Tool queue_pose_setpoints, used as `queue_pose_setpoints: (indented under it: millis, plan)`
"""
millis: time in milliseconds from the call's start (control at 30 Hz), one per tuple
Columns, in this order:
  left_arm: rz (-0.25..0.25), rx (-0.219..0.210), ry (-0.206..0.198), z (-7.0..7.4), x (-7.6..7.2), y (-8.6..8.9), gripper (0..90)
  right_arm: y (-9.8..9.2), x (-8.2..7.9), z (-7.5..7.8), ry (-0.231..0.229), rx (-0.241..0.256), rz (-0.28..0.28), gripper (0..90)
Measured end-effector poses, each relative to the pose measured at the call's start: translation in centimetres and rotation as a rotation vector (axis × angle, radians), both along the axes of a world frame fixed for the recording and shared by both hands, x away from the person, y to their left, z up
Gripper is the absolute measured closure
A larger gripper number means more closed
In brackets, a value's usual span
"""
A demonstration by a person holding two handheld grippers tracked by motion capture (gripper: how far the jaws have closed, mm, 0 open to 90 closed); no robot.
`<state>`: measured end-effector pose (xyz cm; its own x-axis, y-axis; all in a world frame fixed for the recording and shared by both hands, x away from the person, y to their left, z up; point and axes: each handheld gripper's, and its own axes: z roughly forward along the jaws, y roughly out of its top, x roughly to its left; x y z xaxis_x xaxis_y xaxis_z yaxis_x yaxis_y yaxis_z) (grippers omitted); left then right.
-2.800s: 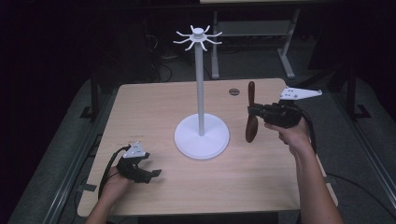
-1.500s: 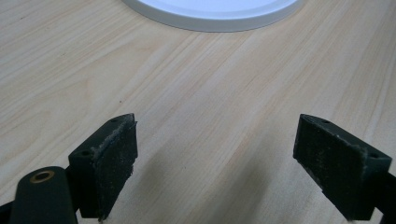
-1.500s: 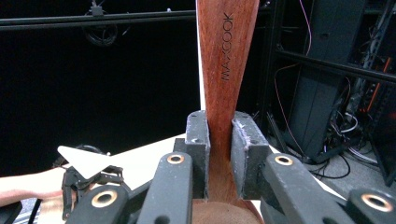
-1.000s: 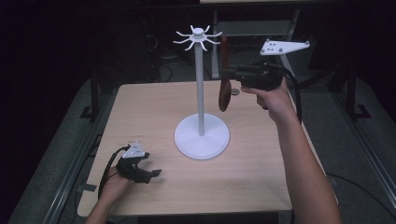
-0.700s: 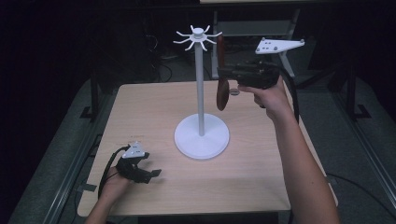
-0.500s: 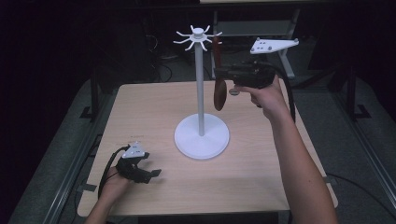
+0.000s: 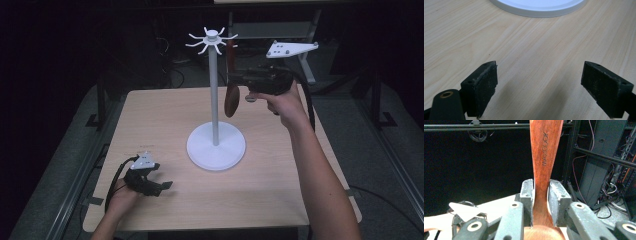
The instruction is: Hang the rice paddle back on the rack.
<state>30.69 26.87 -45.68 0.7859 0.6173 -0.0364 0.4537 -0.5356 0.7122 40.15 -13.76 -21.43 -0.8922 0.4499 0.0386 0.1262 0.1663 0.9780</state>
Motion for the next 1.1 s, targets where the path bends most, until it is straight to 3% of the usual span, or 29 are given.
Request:
queue_pose_setpoints:
  millis: [500,1100]
  plan:
    - [0.004,0.0,0.001,-0.1,0.1,-0.1,13.3,-1.9,-1.0,-1.1,0.0,-0.042,-0.053,55.1]
    - [0.001,-0.001,0.002,-0.2,0.1,-0.1,13.3,-5.1,-2.6,-5.5,0.058,-0.142,-0.133,42.7]
